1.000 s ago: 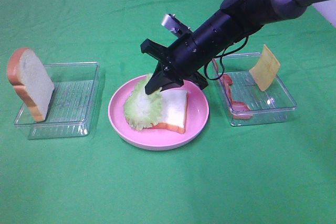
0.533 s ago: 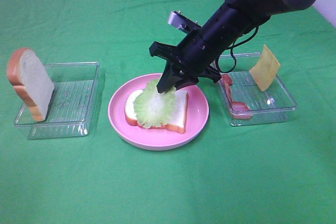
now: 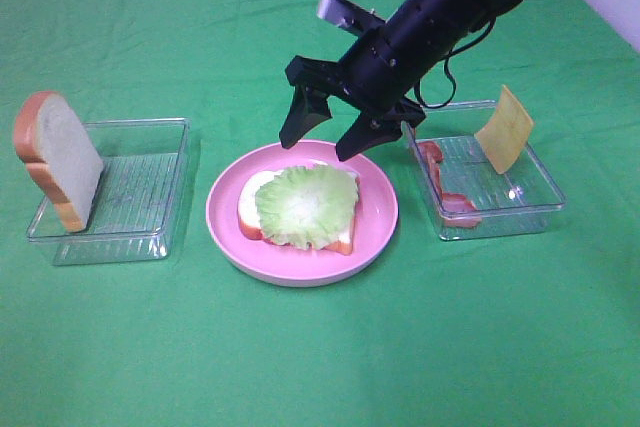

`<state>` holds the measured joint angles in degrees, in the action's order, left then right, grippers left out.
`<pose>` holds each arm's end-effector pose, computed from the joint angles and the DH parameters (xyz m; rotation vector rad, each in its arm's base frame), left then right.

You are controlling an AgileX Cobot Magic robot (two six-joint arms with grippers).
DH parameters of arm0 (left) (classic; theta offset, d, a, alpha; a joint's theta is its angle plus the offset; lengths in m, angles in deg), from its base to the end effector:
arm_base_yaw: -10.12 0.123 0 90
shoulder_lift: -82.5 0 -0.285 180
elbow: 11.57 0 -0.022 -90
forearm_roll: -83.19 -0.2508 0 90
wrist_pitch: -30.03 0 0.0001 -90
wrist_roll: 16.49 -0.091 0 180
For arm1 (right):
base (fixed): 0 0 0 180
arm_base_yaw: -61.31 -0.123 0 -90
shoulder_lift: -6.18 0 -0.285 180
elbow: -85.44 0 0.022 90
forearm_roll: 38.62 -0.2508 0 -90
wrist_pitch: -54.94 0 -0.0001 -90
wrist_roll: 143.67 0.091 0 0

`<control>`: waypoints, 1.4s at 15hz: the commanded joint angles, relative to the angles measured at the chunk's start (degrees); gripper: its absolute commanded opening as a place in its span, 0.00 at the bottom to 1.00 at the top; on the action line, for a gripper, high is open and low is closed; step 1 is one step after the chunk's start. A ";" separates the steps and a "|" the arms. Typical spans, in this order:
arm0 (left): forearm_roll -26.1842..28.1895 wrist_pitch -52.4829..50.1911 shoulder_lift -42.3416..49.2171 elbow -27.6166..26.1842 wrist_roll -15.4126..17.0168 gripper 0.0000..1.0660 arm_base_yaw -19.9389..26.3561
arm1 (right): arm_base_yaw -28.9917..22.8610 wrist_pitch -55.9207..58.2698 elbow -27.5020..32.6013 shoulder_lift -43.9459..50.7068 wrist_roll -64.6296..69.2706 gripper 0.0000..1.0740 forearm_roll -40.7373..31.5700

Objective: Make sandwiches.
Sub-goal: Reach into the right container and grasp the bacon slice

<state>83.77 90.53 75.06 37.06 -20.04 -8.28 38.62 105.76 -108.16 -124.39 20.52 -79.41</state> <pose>-0.0054 0.0010 0.2774 0.3886 2.0016 -0.1749 0.3935 0.2145 0.1717 -0.3816 2.8160 0.8887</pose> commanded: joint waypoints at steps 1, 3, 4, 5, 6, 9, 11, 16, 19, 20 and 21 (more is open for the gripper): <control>0.17 -0.74 1.26 0.06 0.40 0.76 -0.23 | 0.06 4.76 -4.35 1.20 3.21 0.68 4.01; 0.17 -0.74 1.26 0.06 0.40 0.76 -0.23 | 0.06 6.88 -7.39 3.09 7.45 0.68 10.03; 0.17 -0.74 1.26 0.06 0.40 0.76 -0.23 | 0.06 9.40 -9.51 5.50 12.43 0.68 17.65; 0.17 -0.74 1.26 0.06 0.40 0.76 -0.23 | 0.06 10.43 -9.80 6.65 14.84 0.68 20.63; 0.17 -0.74 1.26 0.06 0.40 0.76 -0.23 | 0.06 12.15 -9.80 7.68 17.25 0.68 23.89; 0.17 -0.74 1.26 0.06 0.40 0.76 -0.23 | 0.06 17.48 -9.80 8.48 21.49 0.68 32.49; 0.17 -0.74 1.26 0.06 0.40 0.76 -0.23 | 0.06 21.26 -9.80 8.14 23.95 0.68 38.04; 0.17 -0.74 1.26 0.06 0.40 0.76 -0.23 | 0.11 21.14 -6.42 6.42 24.01 0.68 38.04; 0.17 -0.74 1.26 0.06 0.40 0.76 -0.23 | 0.17 19.65 -6.30 2.01 24.01 0.63 37.99; 0.17 -0.74 1.26 0.06 0.40 0.76 -0.23 | 0.17 19.65 -6.30 1.09 24.01 0.62 38.10; 0.17 -0.74 1.26 0.06 0.40 0.76 -0.23 | 0.17 19.60 -6.30 0.57 23.95 0.61 38.10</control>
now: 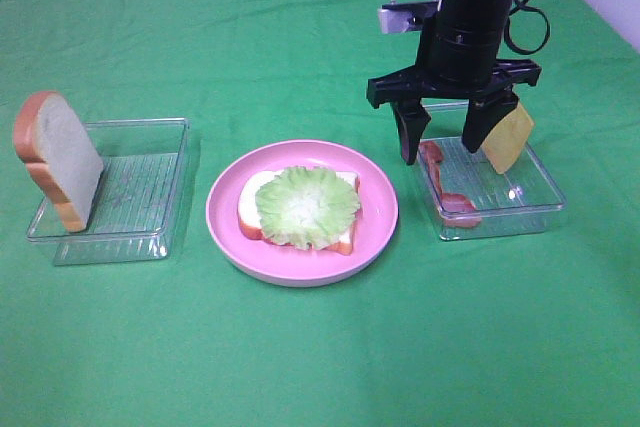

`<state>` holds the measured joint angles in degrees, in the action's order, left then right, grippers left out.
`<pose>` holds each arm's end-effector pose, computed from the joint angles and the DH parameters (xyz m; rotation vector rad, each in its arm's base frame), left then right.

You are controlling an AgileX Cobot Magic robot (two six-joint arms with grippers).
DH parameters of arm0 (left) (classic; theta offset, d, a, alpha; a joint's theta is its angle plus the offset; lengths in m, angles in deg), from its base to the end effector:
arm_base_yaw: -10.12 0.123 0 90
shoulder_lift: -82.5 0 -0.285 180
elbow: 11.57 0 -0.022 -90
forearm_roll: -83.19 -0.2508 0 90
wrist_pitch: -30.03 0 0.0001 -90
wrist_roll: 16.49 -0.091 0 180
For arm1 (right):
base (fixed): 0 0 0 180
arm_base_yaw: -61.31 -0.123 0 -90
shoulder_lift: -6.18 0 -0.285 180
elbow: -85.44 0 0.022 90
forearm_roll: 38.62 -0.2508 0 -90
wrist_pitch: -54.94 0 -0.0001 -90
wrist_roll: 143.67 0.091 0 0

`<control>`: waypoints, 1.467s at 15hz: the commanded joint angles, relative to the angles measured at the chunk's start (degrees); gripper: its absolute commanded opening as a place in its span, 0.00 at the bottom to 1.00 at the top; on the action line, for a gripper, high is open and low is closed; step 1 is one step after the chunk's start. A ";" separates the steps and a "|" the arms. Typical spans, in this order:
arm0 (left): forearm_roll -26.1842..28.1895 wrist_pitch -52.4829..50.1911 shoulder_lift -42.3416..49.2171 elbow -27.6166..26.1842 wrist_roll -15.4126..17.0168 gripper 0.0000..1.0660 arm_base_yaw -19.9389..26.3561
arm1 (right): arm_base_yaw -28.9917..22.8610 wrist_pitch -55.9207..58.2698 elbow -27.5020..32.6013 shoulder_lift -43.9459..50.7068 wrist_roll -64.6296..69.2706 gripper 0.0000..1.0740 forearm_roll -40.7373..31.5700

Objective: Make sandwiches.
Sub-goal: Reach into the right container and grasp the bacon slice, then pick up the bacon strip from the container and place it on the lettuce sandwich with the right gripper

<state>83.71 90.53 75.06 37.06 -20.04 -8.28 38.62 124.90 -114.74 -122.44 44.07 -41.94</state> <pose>-0.0054 0.0010 0.2774 0.3886 2.0015 -0.1736 0.3904 0.1686 0.1964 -0.3772 3.1048 0.0940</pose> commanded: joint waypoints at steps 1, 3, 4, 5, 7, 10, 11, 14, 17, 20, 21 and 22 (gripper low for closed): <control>0.23 -0.74 1.26 0.06 0.40 0.76 -0.23 | 0.17 -0.29 0.29 -2.06 0.34 0.61 0.63; 0.23 -0.74 1.26 0.06 0.40 0.76 -0.23 | 0.17 -2.52 0.29 -3.72 0.34 0.58 0.63; 0.23 -0.74 1.26 0.06 0.40 0.76 -0.23 | 0.17 -2.92 0.29 -4.41 0.34 0.56 0.74; 0.23 -0.74 1.26 0.06 0.40 0.76 -0.23 | 0.17 -3.09 0.29 -4.98 0.34 0.54 0.86; 0.23 -0.74 1.26 0.06 0.40 0.76 -0.23 | 0.17 -3.72 0.29 -5.04 0.46 0.48 0.86; 0.23 -0.74 1.26 0.06 0.40 0.76 -0.23 | 0.17 -3.21 0.29 -5.04 0.57 0.35 1.49; 0.23 -0.74 1.26 0.06 0.40 0.76 -0.23 | 0.17 -3.21 0.29 -5.04 0.97 0.30 2.29; 0.23 -0.74 1.26 0.06 0.40 0.76 -0.23 | 0.17 -2.81 0.29 -5.04 1.89 0.14 4.64; 0.23 -0.74 1.26 0.06 0.40 0.76 -0.23 | 0.17 -2.52 0.23 -5.04 1.78 0.00 4.81; 0.23 -0.74 1.26 0.06 0.40 0.76 -0.23 | 0.11 -0.46 0.17 -2.23 1.72 0.00 4.81; 0.23 -0.74 1.26 0.06 0.40 0.76 -0.23 | 0.06 -0.46 0.17 -0.69 1.72 0.00 4.81; 0.23 -0.74 1.26 0.06 0.40 0.76 -0.23 | 0.06 -0.34 0.17 0.34 1.72 0.00 4.76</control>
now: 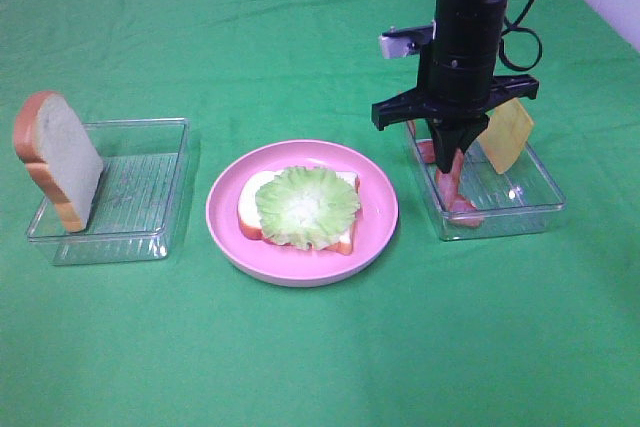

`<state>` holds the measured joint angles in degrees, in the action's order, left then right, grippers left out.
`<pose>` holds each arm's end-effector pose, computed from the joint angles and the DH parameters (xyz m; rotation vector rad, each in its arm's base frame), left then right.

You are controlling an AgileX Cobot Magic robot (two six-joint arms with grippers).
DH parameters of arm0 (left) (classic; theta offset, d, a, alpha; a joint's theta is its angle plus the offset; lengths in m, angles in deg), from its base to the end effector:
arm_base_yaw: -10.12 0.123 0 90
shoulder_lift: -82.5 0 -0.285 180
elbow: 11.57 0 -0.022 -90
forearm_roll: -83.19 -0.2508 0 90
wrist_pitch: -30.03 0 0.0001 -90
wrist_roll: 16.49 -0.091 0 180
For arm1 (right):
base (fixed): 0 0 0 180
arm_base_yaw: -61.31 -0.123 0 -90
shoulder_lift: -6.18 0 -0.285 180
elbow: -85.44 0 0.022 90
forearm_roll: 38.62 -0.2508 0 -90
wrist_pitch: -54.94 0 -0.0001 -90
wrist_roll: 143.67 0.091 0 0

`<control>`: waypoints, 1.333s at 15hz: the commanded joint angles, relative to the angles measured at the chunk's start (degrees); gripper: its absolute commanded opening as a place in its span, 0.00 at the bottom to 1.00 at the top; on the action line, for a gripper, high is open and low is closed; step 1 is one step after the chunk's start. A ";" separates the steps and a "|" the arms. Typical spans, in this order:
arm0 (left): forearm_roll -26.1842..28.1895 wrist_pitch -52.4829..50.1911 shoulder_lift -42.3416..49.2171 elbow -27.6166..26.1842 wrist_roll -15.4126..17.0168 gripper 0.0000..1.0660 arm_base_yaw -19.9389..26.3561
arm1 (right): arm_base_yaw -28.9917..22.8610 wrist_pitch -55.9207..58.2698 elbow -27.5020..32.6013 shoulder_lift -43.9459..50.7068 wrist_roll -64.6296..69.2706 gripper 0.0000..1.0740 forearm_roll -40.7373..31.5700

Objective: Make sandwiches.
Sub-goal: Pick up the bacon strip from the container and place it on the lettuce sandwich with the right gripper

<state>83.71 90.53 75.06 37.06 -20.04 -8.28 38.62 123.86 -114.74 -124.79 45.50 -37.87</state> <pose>-0.0054 0.0010 0.2774 0.3886 2.0015 -0.1736 0.3967 0.1647 0.1787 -0.3761 3.1107 -0.0162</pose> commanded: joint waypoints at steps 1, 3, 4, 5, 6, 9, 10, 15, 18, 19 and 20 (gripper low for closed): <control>0.23 -0.74 1.26 0.06 0.40 0.76 -0.23 | 0.06 0.80 0.17 4.81 0.29 0.00 0.00; 0.23 -0.74 1.26 0.06 0.40 0.76 -0.23 | 0.06 1.60 0.17 8.82 0.29 0.00 -2.01; 0.23 -0.74 1.26 0.06 0.40 0.76 -0.23 | 0.00 1.95 0.17 10.54 0.11 0.00 -2.64; 0.23 -0.74 1.26 0.06 0.40 0.76 -0.23 | 0.00 2.18 0.17 11.40 -0.17 0.00 -3.32; 0.23 -0.74 1.26 0.06 0.40 0.76 -0.23 | 0.00 2.46 0.17 12.72 -1.32 0.00 -5.10; 0.23 -0.74 1.26 0.06 0.40 0.76 -0.23 | 0.00 1.72 0.17 14.44 -6.36 0.00 -15.99; 0.23 -0.74 1.26 0.06 0.40 0.76 -0.23 | 0.00 0.06 0.80 14.44 -8.77 0.00 -20.34; 0.23 -0.74 1.26 0.06 0.40 0.76 -0.23 | 0.00 -10.49 9.63 14.44 -23.66 0.00 -45.61; 0.23 -0.74 1.26 0.06 0.40 0.76 -0.23 | 0.00 -11.80 10.83 11.92 -28.88 0.00 -55.00; 0.23 -0.74 1.26 0.06 0.40 0.76 -0.23 | 0.00 -11.92 10.83 10.31 -32.14 0.00 -59.30; 0.23 -0.74 1.26 0.06 0.40 0.76 -0.23 | 0.00 -11.86 10.83 8.54 -35.35 0.00 -63.71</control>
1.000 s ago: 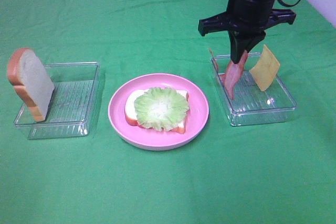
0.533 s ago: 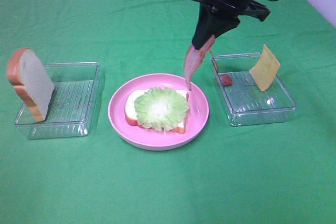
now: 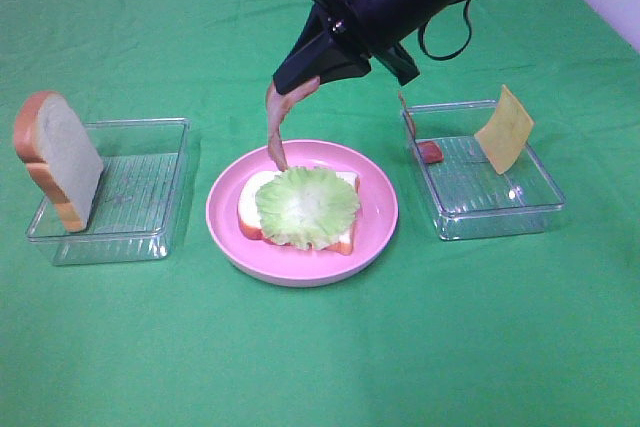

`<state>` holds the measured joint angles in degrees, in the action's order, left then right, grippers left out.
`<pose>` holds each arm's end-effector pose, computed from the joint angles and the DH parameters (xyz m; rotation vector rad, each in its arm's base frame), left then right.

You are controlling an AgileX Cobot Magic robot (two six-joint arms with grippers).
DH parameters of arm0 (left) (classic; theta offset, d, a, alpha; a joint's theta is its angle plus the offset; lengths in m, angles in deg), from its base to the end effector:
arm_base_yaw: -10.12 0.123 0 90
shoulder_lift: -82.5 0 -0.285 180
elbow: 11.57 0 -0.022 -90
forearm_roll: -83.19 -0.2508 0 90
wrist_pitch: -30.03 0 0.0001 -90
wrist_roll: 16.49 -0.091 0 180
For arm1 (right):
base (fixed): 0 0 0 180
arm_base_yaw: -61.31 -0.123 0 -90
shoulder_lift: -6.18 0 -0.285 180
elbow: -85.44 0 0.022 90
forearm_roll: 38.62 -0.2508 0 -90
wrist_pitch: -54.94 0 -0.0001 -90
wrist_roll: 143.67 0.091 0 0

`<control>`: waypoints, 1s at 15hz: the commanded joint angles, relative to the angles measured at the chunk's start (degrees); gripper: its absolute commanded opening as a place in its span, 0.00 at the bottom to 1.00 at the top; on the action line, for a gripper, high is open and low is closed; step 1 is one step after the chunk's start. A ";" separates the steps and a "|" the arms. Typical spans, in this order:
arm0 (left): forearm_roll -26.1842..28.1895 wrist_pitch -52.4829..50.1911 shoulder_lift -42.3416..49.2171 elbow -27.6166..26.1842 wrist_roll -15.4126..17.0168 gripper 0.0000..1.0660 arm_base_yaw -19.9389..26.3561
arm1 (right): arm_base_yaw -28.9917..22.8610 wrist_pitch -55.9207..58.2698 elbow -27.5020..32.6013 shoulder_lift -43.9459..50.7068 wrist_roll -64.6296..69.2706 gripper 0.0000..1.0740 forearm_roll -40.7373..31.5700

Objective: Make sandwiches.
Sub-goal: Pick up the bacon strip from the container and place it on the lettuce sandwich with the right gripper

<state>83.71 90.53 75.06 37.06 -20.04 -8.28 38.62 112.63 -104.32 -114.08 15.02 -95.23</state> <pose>-0.0054 0.0010 0.2774 0.3886 2.0015 -0.1736 0.3598 0.2201 0.2453 -0.3952 2.6564 1.2693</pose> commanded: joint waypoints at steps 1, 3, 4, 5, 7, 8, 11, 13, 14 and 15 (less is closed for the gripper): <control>0.23 -0.74 1.26 0.06 0.40 0.76 -0.23 | 0.00 -0.29 0.40 -4.13 -6.82 0.00 -10.54; 0.23 -0.74 1.26 0.06 0.40 0.76 -0.23 | 0.00 0.57 0.40 -7.51 -8.94 0.00 -15.24; 0.23 -0.74 1.26 0.06 0.40 0.76 -0.23 | 0.00 0.97 0.40 -8.31 -9.40 0.00 -16.21; 0.23 -0.74 1.26 0.06 0.40 0.76 -0.23 | 0.00 0.46 0.40 -10.54 -10.14 0.00 -17.93; 0.23 -0.74 1.26 0.06 0.40 0.76 -0.23 | 0.00 -0.52 0.40 -12.72 -10.14 0.00 -18.62; 0.23 -0.74 1.26 0.06 0.40 0.76 -0.23 | -0.06 -0.46 0.40 -13.64 -10.14 0.00 -19.71; 0.23 -0.74 1.26 0.06 0.40 0.76 -0.23 | -1.43 -2.06 0.40 -14.44 -10.54 0.00 -21.08; 0.23 -0.74 1.26 0.06 0.40 0.76 -0.23 | -1.72 -4.07 0.40 -14.61 -10.14 0.00 -19.31; 0.23 -0.74 1.26 0.06 0.40 0.76 -0.23 | -1.78 -6.30 0.40 -14.67 -7.51 0.00 -16.16; 0.23 -0.74 1.26 0.06 0.40 0.76 -0.23 | -1.83 -8.02 0.40 -14.67 -3.21 0.00 -11.86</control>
<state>83.71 90.53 75.06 37.06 -20.04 -8.28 36.84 105.53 -103.97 -128.57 10.72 -108.46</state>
